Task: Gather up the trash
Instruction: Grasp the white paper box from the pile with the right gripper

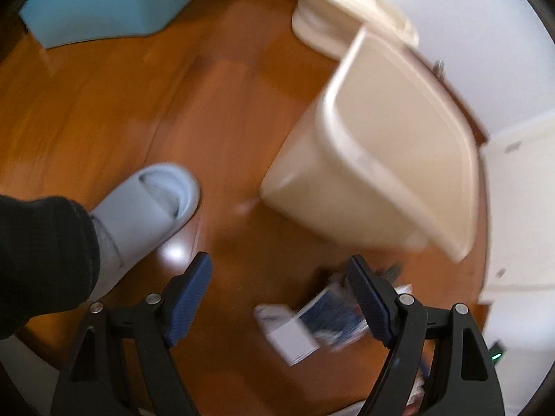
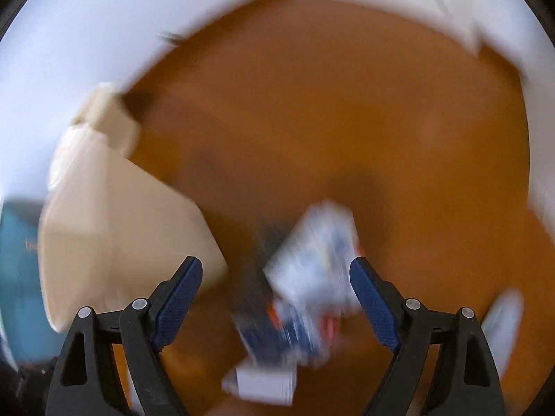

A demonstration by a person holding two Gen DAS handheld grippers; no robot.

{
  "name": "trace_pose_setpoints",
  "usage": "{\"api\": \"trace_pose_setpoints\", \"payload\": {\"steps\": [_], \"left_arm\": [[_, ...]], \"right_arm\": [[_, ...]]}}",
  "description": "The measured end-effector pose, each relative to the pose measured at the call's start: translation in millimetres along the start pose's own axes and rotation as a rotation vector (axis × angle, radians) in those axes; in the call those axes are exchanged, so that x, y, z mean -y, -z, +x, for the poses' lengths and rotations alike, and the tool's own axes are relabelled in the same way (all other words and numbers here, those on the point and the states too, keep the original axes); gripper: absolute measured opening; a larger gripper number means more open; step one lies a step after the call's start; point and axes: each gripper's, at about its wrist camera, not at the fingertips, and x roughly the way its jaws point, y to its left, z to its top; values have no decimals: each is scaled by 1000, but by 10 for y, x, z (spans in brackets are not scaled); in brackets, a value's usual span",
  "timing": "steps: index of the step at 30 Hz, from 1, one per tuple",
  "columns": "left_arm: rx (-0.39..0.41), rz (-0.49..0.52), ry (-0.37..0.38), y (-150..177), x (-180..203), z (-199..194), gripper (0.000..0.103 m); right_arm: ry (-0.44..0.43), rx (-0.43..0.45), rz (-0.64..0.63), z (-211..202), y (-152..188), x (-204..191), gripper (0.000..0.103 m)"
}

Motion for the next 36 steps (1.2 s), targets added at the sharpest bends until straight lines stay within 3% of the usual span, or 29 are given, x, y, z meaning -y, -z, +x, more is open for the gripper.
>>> {"api": "trace_pose_setpoints", "payload": {"steps": [2,5,8,11,20,22,23,25,31,36], "left_arm": [[-27,10,-46,62,-78,136,79],[-56,-31,-91,74,-277,282,79],[-67,-56,-101,62,-358,345,79],[-73,-40,-106,63,-350,378,79],[-104,-21,-140,133,-384,555,79],[-113,-4,-149,171,-368,591,79],[-114,4,-152,185,-364,592,79],[-114,23,-161,216,-352,610,79],[-180,99,-108,308,-201,830,79],[-352,234,-20,598,169,1307,79]], "right_arm": [[103,-69,-184,342,424,-48,89],[138,-171,-660,687,1209,-590,89],[175,-139,-1158,762,1794,-1049,89],[227,-101,-1362,877,1968,-1249,89],[271,-179,-1639,1416,2302,-1322,85],[295,-178,-1663,1519,2416,-1261,76],[296,-187,-1663,1544,2439,-1253,62],[290,-187,-1673,1558,2538,-1239,58],[199,-224,-1636,1231,2586,-1136,53],[150,-377,-1561,699,2057,-856,53]]}}
